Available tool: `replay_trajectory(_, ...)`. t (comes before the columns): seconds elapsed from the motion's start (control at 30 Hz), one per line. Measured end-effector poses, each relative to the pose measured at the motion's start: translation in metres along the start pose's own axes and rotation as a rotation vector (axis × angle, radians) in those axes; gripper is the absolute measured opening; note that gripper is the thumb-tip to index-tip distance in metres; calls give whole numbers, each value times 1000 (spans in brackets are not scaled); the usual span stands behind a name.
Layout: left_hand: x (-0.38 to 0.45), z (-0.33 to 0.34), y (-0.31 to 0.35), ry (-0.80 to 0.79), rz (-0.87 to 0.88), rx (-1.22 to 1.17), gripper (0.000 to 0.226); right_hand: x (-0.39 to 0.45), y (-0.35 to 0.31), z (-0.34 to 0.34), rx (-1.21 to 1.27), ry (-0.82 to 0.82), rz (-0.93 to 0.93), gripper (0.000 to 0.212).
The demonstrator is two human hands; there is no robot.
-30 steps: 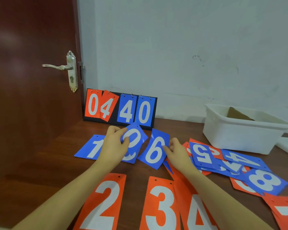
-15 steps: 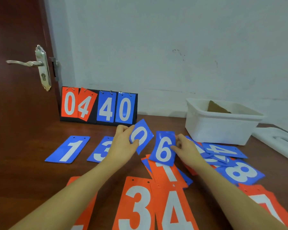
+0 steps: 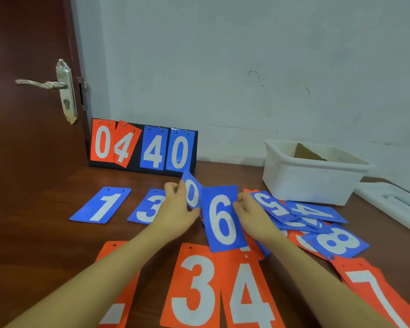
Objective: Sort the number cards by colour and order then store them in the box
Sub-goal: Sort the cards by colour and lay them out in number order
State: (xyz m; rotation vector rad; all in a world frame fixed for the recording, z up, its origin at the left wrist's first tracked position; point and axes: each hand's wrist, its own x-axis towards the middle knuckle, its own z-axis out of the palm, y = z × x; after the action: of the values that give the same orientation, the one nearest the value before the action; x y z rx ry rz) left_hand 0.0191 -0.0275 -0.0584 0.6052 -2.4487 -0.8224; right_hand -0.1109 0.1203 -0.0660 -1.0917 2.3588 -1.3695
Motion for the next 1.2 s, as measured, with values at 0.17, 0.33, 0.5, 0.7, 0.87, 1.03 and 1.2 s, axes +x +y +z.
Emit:
replay_trajectory(0.17,-14,-6,-12,-168,28,63,91,-6,8,5,-63,-62,17,13)
replay_trajectory(0.33,-19,-1,-11,-235,-38,146,93,-3,19,-16,-151,30,77,17)
replay_trajectory(0.5,-1,7,-1,-125,-17,122,76,17,23,-26,-231,75,110,11)
replay_trajectory(0.7,9,8,-5,31,-48,84,72,32,11,-26,-24,295,63,9)
replay_trajectory(0.87,4,1,-12,92,-44,3,71,25,-4,14,-129,212,-13,26)
replay_trajectory(1.03,-9,-10,-16,87,-37,23,68,24,13,25,-753,149,-52,39)
replay_trajectory(1.2,-14,-26,-22,151,-7,-87,66,24,-16,25,-524,166,-36,36)
